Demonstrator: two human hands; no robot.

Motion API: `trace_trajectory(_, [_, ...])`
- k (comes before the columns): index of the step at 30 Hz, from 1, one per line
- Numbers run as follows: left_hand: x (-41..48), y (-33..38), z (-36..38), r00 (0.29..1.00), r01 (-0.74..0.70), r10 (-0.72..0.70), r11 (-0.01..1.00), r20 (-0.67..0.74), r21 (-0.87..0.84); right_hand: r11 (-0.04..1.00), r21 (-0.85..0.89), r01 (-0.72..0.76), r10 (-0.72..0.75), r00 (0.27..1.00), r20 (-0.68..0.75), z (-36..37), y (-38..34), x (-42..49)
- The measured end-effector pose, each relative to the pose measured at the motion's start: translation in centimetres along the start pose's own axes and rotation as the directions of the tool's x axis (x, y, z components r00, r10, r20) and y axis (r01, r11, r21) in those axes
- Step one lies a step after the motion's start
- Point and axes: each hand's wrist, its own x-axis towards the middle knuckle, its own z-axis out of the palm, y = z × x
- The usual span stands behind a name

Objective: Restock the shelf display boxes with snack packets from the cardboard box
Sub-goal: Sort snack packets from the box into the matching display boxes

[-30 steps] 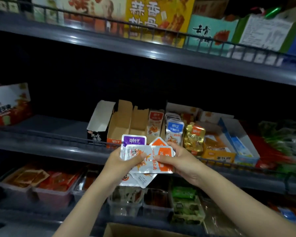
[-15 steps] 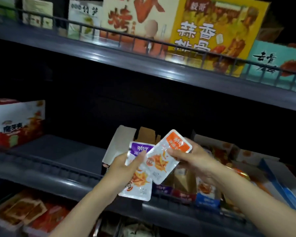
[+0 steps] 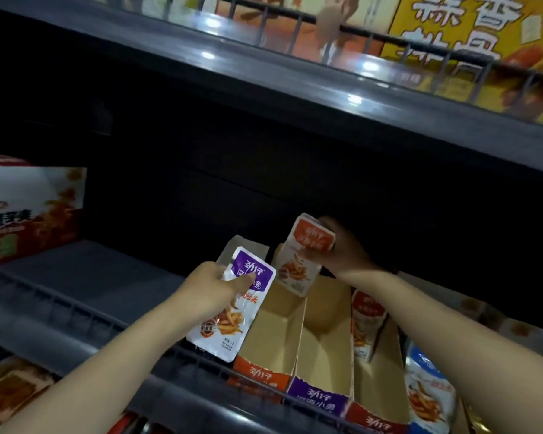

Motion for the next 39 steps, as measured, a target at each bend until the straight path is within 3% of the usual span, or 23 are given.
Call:
trace_trajectory(8, [0.7,-1.6,0.7,0.992,0.019,-0.029,0.996,0.123,0.086,0.987,-0.163,-0.009,0.045,0.976,0.214,2.0,0.8,-0.1])
trace_trajectory(13, [0.8,-1.7,0.4,0.988,-0.06,0.026,0.974,0.151,0.219,0.978,-0.208,-0.009,0.049,0.982,0.184,3.1,1.7,-0.2])
trace_trajectory(21, [1.3,-2.5,0.2,0.991,-0.077,0.052,0.976,0.125,0.204,0.951,-0.301,-0.076,0.154,0.956,0.248,4.5,3.3,0.1])
trace_trajectory(37, [1.3,-2.7,0.2,0.99,-0.081,0.059,0.982,0.131,0.172,0.963,-0.269,0.012,-0.027,0.998,-0.05,4.0,3.2,0.2])
trace_trajectory(39, [1.3,-2.6,0.4,0.99,-0.081,0.058,0.98,0.13,0.182,0.928,-0.371,0.032,-0.061,0.996,-0.065,4.0,2.8,0.2])
